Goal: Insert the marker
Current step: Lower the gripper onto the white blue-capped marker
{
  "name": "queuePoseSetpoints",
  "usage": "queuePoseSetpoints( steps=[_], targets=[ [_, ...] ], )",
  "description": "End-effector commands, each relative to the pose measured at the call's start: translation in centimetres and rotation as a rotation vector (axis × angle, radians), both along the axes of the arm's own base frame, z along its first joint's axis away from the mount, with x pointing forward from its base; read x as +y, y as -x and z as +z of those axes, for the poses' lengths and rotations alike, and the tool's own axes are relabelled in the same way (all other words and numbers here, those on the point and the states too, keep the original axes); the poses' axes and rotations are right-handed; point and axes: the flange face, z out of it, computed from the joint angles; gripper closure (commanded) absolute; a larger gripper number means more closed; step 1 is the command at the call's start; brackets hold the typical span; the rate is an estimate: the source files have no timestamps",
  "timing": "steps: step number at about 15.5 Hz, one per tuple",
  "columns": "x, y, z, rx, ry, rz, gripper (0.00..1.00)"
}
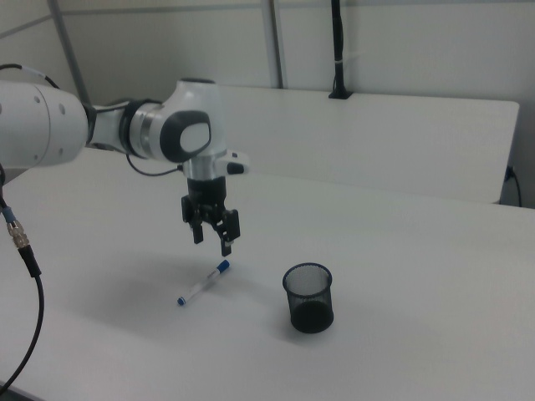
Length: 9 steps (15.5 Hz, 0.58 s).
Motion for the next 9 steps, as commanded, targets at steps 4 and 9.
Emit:
queuePoseSetpoints(
  steps=[4,9],
  targets=[
    [1.7,1.4,-2.0,-0.030,0.030,0.031,0.18],
    [1.5,0.7,-4.3,-0.034,0.052,0.045,0.33]
  ],
)
